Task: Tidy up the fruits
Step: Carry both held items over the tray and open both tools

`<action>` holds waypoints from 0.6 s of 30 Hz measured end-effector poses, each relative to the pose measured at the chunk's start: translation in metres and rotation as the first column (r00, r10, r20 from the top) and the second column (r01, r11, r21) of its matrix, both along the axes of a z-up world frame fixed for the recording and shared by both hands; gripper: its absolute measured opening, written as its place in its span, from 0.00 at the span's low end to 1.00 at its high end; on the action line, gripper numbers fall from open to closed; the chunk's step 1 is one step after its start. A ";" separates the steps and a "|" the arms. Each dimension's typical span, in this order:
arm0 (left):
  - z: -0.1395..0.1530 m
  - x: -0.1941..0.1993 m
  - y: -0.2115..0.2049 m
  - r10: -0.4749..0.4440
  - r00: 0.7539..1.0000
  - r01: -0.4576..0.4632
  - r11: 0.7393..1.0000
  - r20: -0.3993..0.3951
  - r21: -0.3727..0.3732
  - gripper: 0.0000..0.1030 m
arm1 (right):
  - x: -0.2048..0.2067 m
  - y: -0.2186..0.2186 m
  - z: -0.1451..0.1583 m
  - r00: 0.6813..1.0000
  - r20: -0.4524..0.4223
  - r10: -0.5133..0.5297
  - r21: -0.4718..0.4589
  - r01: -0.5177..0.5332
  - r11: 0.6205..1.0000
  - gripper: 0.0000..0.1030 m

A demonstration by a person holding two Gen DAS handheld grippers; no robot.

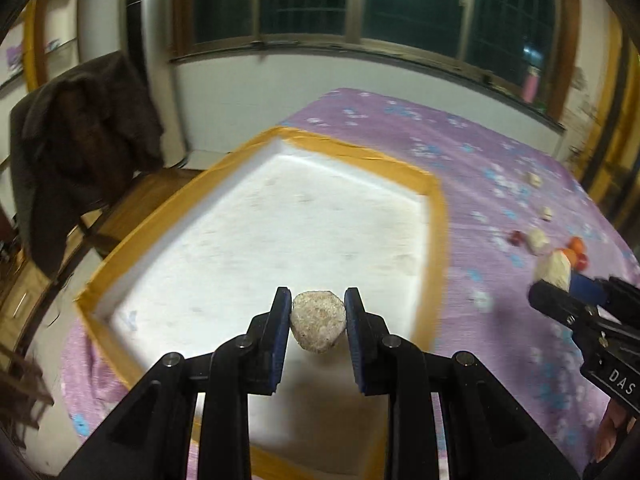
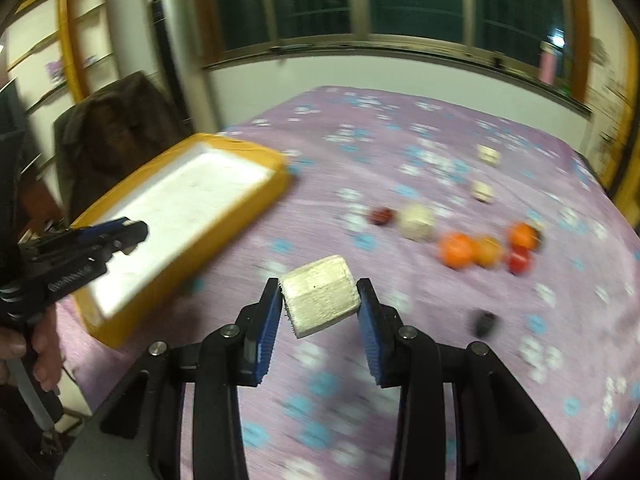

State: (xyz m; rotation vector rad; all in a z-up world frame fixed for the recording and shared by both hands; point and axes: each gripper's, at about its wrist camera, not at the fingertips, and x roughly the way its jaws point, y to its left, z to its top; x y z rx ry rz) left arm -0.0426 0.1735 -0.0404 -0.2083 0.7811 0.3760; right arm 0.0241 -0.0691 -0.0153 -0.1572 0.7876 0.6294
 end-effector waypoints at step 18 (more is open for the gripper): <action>-0.020 0.000 0.069 0.125 0.990 -0.124 0.992 -0.063 0.013 0.26 | 0.040 0.187 -0.032 0.979 -0.081 0.188 -0.084 -0.195 0.977 0.39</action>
